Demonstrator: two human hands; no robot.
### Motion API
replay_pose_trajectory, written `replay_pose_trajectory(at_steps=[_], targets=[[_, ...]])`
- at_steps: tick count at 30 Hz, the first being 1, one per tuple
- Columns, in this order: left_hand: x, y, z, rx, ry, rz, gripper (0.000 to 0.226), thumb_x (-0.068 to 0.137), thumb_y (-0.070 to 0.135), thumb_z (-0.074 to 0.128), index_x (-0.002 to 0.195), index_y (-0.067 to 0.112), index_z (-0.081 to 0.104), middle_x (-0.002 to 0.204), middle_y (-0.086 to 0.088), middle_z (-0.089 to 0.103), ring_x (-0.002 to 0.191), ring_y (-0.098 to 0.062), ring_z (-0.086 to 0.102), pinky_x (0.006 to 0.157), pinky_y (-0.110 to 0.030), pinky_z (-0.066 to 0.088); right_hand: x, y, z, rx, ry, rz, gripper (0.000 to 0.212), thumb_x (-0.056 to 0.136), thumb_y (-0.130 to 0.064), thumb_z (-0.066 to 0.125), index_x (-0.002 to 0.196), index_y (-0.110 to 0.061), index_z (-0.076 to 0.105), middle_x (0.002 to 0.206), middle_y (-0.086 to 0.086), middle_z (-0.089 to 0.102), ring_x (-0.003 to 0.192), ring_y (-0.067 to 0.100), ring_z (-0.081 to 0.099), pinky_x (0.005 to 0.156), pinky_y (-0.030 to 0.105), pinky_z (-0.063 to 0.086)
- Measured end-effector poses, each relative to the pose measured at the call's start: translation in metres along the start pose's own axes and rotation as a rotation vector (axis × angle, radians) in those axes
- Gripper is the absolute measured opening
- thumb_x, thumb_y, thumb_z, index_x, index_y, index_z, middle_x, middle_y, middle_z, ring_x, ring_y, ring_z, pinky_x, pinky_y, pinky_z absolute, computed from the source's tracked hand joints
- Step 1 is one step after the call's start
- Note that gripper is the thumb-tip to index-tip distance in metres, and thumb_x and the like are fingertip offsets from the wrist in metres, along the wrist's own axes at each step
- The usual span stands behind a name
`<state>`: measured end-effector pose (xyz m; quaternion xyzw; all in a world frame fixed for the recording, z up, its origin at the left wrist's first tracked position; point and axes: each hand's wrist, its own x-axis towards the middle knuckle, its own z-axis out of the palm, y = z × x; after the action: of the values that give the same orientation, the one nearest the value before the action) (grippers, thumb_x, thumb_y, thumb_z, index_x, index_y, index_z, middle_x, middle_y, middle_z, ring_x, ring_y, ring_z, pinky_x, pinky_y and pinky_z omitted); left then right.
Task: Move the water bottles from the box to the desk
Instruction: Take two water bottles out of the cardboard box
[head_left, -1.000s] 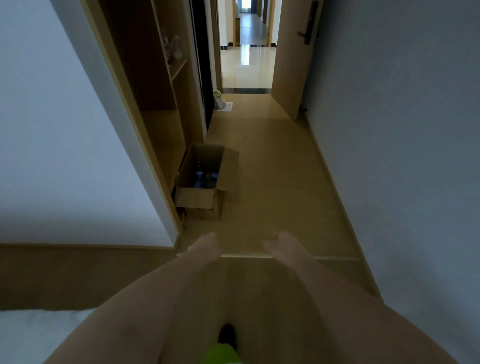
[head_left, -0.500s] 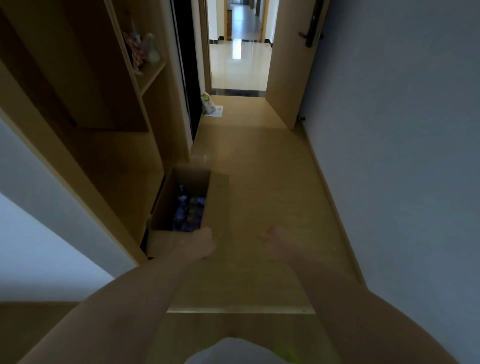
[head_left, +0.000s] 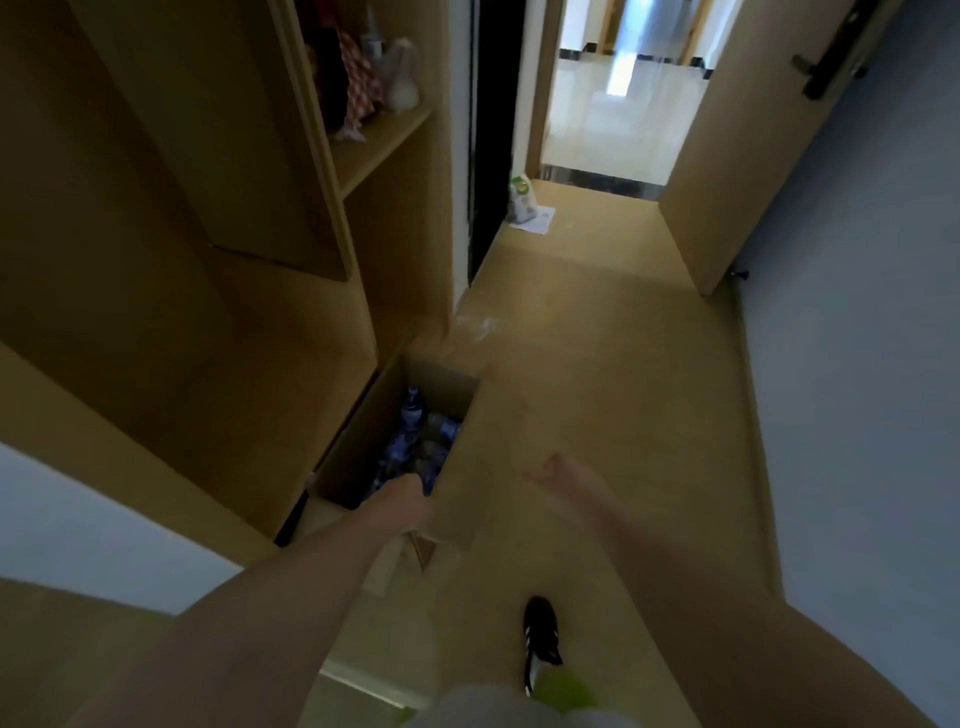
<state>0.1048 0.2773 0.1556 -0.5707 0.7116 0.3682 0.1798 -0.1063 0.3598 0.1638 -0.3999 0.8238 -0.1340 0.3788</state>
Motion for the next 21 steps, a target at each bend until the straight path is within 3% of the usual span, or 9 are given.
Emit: replay_pose_trajectory(at_steps=[1,3,5,8,11,15,18,21], targets=[[0.011,0.009,-0.009,-0.040,-0.007,-0.019,0.038,0.098,0.021,0.046,0.123,-0.008,0.050,0.095,-0.019,0.054,0.093,-0.030,0.055,0.070,-0.029,0.033,0.017,-0.006,-0.012,-0.026,-0.027,-0.014,0.023,0.091,-0.046,0.056,0.095,-0.023,0.056,0.097,-0.002,0.059,0.078,0.008,0.055,0.068,0.025,0.045],[0.031,0.026,-0.025,-0.084,0.015,-0.065,0.038,0.099,0.021,0.044,0.124,-0.006,0.050,0.104,-0.023,0.056,0.097,-0.034,0.057,0.069,-0.030,0.034,0.049,-0.014,-0.032,-0.086,-0.144,-0.029,0.045,0.091,-0.047,0.053,0.125,-0.017,0.053,0.106,-0.001,0.058,0.094,0.015,0.059,0.076,0.031,0.047],[0.046,0.040,-0.040,-0.108,0.039,-0.104,0.035,0.100,0.022,0.041,0.124,-0.003,0.048,0.104,-0.022,0.055,0.092,-0.032,0.055,0.070,-0.034,0.040,0.081,-0.035,-0.054,-0.093,-0.224,-0.086,0.053,0.092,-0.045,0.052,0.134,-0.013,0.048,0.108,0.000,0.057,0.098,0.017,0.059,0.080,0.033,0.048],[0.068,0.049,-0.058,-0.178,0.067,-0.142,0.034,0.102,0.025,0.037,0.123,0.000,0.044,0.119,-0.021,0.053,0.095,-0.031,0.055,0.074,-0.037,0.042,0.123,-0.057,-0.067,-0.132,-0.253,-0.154,0.021,0.092,-0.041,0.051,0.094,-0.020,0.056,0.084,-0.004,0.052,0.079,0.012,0.054,0.076,0.036,0.049],[0.085,0.046,-0.064,-0.250,0.071,-0.209,0.033,0.102,0.024,0.036,0.126,0.003,0.043,0.111,-0.015,0.053,0.089,-0.026,0.053,0.071,-0.033,0.041,0.153,-0.078,-0.066,-0.201,-0.319,-0.188,0.026,0.090,-0.040,0.050,0.069,-0.024,0.046,0.066,-0.006,0.039,0.059,0.012,0.042,0.062,0.032,0.036],[0.114,0.032,-0.071,-0.329,0.058,-0.308,0.033,0.102,0.026,0.037,0.124,0.002,0.044,0.117,-0.019,0.054,0.100,-0.031,0.058,0.075,-0.039,0.046,0.196,-0.107,-0.056,-0.306,-0.401,-0.251,0.035,0.090,-0.043,0.050,0.066,-0.021,0.039,0.057,-0.004,0.033,0.048,0.014,0.032,0.054,0.031,0.029],[0.135,0.020,-0.083,-0.391,0.094,-0.351,0.029,0.100,0.028,0.041,0.114,0.003,0.048,0.084,-0.009,0.053,0.067,-0.019,0.049,0.057,-0.030,0.037,0.226,-0.130,-0.047,-0.387,-0.423,-0.284,0.035,0.091,-0.044,0.048,0.067,-0.020,0.038,0.057,-0.004,0.032,0.047,0.014,0.030,0.053,0.032,0.028],[0.154,0.008,-0.099,-0.459,0.113,-0.393,0.018,0.099,0.029,0.043,0.095,0.011,0.047,0.073,-0.002,0.046,0.061,-0.017,0.045,0.056,-0.030,0.036,0.254,-0.154,-0.039,-0.483,-0.428,-0.316,0.040,0.094,-0.047,0.049,0.066,-0.023,0.034,0.059,-0.003,0.033,0.048,0.015,0.033,0.052,0.031,0.030]])
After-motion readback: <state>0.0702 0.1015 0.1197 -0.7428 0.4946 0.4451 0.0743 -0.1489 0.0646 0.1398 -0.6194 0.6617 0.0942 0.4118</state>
